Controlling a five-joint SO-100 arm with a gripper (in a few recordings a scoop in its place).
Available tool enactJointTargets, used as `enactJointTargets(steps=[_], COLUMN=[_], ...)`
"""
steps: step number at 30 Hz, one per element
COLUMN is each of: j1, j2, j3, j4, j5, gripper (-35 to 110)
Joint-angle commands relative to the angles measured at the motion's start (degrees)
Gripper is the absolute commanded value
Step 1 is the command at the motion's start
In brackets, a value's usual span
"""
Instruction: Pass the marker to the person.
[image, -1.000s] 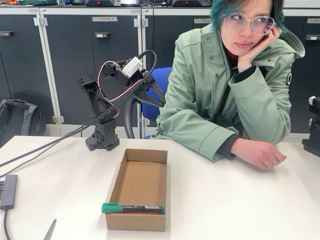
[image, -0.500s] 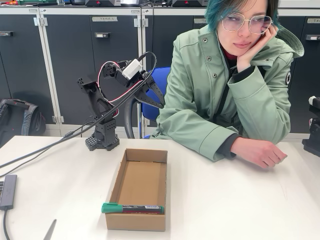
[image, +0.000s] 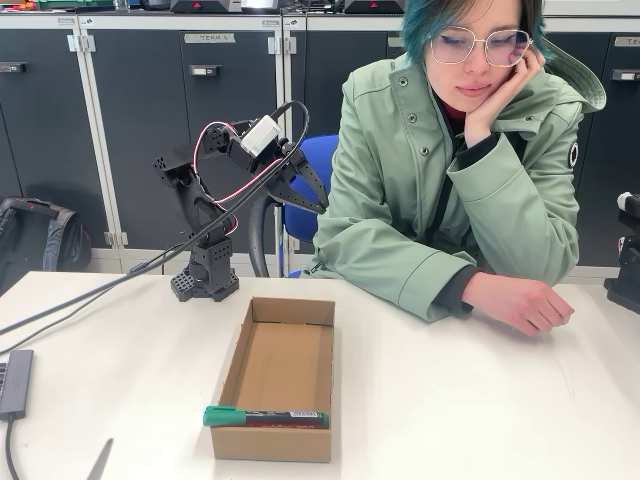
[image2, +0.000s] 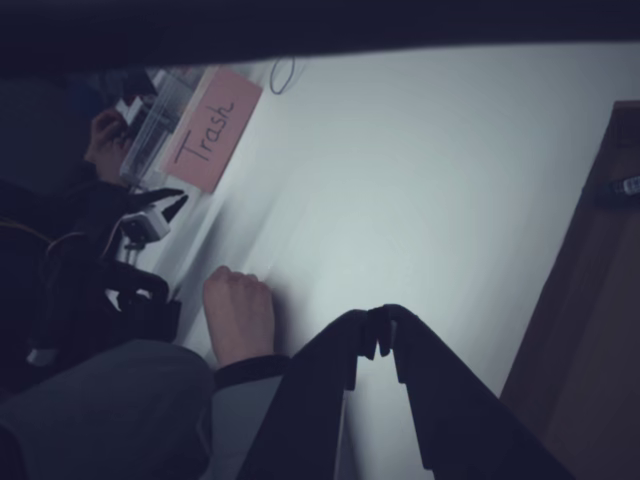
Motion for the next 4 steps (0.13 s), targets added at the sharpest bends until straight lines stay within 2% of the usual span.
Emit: enactJointTargets(steps=[1, 4], j1=[-0.2, 0.0], j2=[2.8, 3.4], j3=[-0.1, 0.8], j4=[-0.5, -0.6], j5=[-0.4, -0.1], gripper=[-2, -2])
